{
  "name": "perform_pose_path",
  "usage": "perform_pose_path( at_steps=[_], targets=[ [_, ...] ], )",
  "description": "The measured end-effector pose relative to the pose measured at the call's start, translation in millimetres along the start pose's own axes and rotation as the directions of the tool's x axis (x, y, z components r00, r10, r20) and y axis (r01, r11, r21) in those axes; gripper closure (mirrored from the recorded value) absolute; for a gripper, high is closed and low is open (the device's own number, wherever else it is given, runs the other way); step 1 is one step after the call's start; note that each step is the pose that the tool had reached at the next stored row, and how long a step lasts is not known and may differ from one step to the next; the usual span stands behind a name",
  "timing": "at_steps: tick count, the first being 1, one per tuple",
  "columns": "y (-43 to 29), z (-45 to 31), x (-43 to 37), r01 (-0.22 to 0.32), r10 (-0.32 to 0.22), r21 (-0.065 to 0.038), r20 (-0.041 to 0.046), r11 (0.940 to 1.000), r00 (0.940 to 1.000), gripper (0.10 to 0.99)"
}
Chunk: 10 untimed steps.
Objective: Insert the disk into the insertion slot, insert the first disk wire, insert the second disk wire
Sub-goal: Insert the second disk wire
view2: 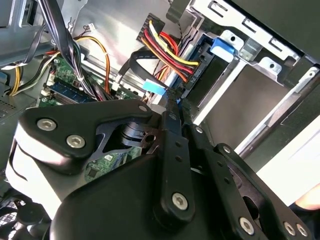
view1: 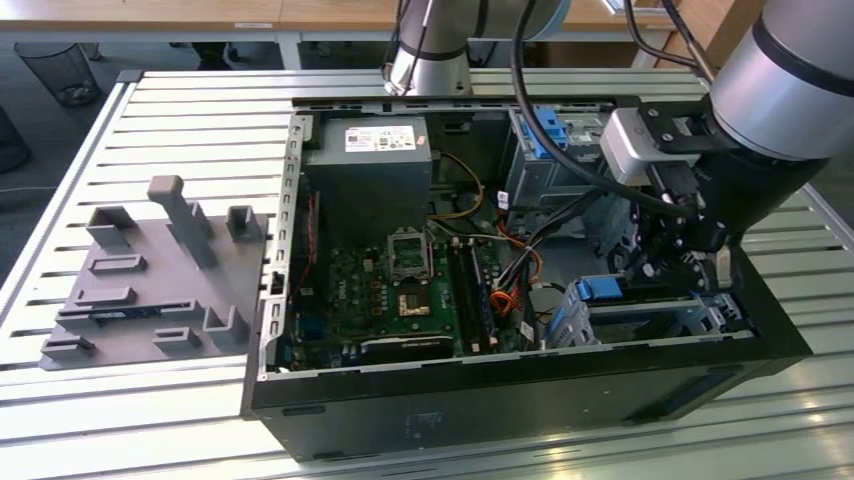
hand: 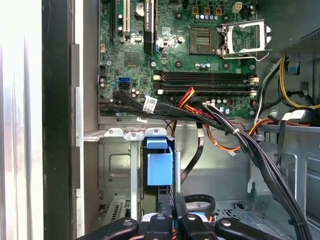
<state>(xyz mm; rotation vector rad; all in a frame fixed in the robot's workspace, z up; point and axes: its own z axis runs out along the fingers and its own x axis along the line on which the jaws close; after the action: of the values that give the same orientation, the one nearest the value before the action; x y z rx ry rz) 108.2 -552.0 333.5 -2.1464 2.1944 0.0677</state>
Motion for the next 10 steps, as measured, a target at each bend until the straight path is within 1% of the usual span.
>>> perform_pose_path(
  at_steps=[10],
  targets=[
    [-2.4,0.9,1.1,0.002,-0.002,0.000,-0.0002,1.0000,1.0000,0.941]
  ],
)
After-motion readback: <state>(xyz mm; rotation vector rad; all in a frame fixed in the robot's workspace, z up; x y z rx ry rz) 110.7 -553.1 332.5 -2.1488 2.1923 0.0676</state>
